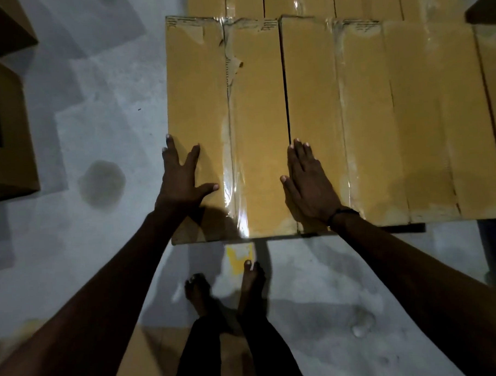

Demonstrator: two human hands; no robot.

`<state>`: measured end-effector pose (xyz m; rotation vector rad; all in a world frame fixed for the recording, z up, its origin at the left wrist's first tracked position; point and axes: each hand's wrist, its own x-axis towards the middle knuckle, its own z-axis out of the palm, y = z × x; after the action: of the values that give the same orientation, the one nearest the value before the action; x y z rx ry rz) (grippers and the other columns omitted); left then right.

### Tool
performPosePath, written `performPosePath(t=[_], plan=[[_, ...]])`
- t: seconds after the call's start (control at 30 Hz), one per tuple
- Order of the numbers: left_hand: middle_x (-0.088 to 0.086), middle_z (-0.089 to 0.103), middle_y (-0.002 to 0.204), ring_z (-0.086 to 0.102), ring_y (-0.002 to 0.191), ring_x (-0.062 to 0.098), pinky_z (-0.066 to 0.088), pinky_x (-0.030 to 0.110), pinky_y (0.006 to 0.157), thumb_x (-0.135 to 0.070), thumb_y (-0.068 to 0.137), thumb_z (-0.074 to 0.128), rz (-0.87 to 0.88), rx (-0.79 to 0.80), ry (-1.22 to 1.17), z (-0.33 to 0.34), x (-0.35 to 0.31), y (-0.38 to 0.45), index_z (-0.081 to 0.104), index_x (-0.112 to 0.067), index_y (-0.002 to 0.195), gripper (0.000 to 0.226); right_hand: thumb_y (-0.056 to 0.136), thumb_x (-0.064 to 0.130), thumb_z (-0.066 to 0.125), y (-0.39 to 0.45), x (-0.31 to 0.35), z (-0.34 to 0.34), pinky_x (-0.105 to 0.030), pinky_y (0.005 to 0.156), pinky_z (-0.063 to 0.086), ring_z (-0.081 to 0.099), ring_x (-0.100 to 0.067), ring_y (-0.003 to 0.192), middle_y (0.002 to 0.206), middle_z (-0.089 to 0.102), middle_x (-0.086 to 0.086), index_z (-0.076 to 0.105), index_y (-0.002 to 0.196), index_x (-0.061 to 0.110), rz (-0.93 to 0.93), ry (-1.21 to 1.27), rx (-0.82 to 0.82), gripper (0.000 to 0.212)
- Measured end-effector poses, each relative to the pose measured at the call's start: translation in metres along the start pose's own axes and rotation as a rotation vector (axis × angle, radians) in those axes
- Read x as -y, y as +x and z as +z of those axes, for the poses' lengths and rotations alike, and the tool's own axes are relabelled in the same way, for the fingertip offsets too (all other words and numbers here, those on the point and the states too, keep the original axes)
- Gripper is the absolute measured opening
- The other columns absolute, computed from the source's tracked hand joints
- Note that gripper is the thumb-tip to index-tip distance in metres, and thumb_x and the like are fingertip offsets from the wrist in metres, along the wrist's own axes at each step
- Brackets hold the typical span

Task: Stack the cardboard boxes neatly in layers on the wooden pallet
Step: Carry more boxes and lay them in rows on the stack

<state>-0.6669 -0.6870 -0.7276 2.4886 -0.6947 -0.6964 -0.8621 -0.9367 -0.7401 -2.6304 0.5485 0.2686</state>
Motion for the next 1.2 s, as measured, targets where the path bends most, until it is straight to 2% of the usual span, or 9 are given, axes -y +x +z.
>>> performPosePath(t=[0.1, 0.2, 0.4, 0.53, 0.63, 0.83, 0.97, 1.2], plan=[[0.012, -0.022, 0.168, -0.008, 0.157, 0.037, 0.019, 0.053, 0.126, -0.053, 0.074, 0.085, -0.054, -0.016, -0.096, 0.013, 0.002, -0.04, 0.025, -0.027, 0.162, 0.11, 0.109, 0.05, 0.033, -0.04, -0.001, 0.004, -0.051, 0.127, 0.012, -0.014, -0.021, 0.158, 0.171, -0.012, -0.004, -0.001, 0.164, 0.014, -0.018, -0.003, 0.045, 0.074], [0.011, -0.015, 0.17, 0.001, 0.158, 0.035, 0.025, 0.047, 0.124, -0.051, 0.073, 0.087, -0.07, -0.029, -0.169, 0.022, 0.008, -0.076, 0.029, -0.028, 0.161, 0.108, 0.105, 0.06, 0.037, -0.073, -0.005, 0.005, -0.053, 0.126, 0.01, -0.016, -0.02, 0.157, 0.171, -0.015, -0.001, -0.004, 0.164, 0.017, -0.056, -0.002, 0.1, 0.084], [0.015, -0.001, 0.171, 0.015, 0.156, 0.034, 0.028, 0.044, 0.121, -0.052, 0.081, 0.081, -0.029, -0.093, -0.125, 0.03, 0.019, -0.098, 0.029, -0.022, 0.161, 0.1, 0.092, 0.081, 0.032, -0.091, -0.017, 0.007, -0.055, 0.125, 0.007, -0.018, -0.023, 0.157, 0.17, -0.02, -0.003, -0.007, 0.164, 0.022, -0.122, -0.087, 0.176, 0.102], [0.016, -0.002, 0.171, 0.013, 0.156, 0.034, 0.027, 0.046, 0.122, -0.053, 0.084, 0.077, 0.013, -0.122, -0.11, 0.039, 0.028, -0.096, 0.025, -0.02, 0.162, 0.1, 0.091, 0.078, 0.036, -0.086, -0.019, 0.01, -0.055, 0.125, 0.007, -0.016, -0.026, 0.157, 0.17, -0.018, -0.005, -0.007, 0.164, 0.022, -0.137, -0.134, 0.18, 0.102], [0.016, -0.005, 0.171, 0.009, 0.157, 0.032, 0.023, 0.043, 0.123, -0.053, 0.085, 0.077, 0.016, -0.123, -0.106, 0.041, 0.03, -0.093, 0.022, -0.019, 0.163, 0.101, 0.089, 0.077, 0.033, -0.084, -0.019, 0.01, -0.055, 0.124, 0.008, -0.015, -0.029, 0.157, 0.17, -0.018, -0.007, -0.006, 0.164, 0.022, -0.147, -0.17, 0.175, 0.101], [0.015, -0.002, 0.171, 0.014, 0.156, 0.034, 0.022, 0.044, 0.123, -0.054, 0.085, 0.076, 0.012, -0.143, -0.089, 0.042, 0.024, -0.093, 0.023, -0.016, 0.163, 0.101, 0.09, 0.072, 0.029, -0.087, -0.02, 0.009, -0.058, 0.125, 0.017, -0.007, -0.035, 0.157, 0.17, -0.012, -0.013, -0.002, 0.164, 0.019, -0.179, -0.282, 0.161, 0.097], [0.016, 0.0, 0.171, 0.015, 0.156, 0.035, 0.024, 0.047, 0.123, -0.056, 0.084, 0.077, 0.009, -0.155, -0.08, 0.044, 0.021, -0.093, 0.025, -0.016, 0.162, 0.102, 0.098, 0.061, 0.044, -0.088, -0.018, 0.007, -0.056, 0.125, 0.014, -0.008, -0.035, 0.157, 0.17, -0.012, -0.014, -0.002, 0.164, 0.017, -0.181, -0.301, 0.161, 0.091], [0.017, -0.001, 0.171, 0.013, 0.156, 0.036, 0.022, 0.046, 0.124, -0.052, 0.084, 0.079, 0.01, -0.149, -0.078, 0.043, 0.019, -0.093, 0.026, -0.014, 0.162, 0.101, 0.1, 0.061, 0.041, -0.088, -0.017, 0.006, -0.053, 0.125, 0.01, -0.01, -0.035, 0.157, 0.17, -0.014, -0.014, -0.004, 0.164, 0.017, -0.18, -0.315, 0.177, 0.09]])
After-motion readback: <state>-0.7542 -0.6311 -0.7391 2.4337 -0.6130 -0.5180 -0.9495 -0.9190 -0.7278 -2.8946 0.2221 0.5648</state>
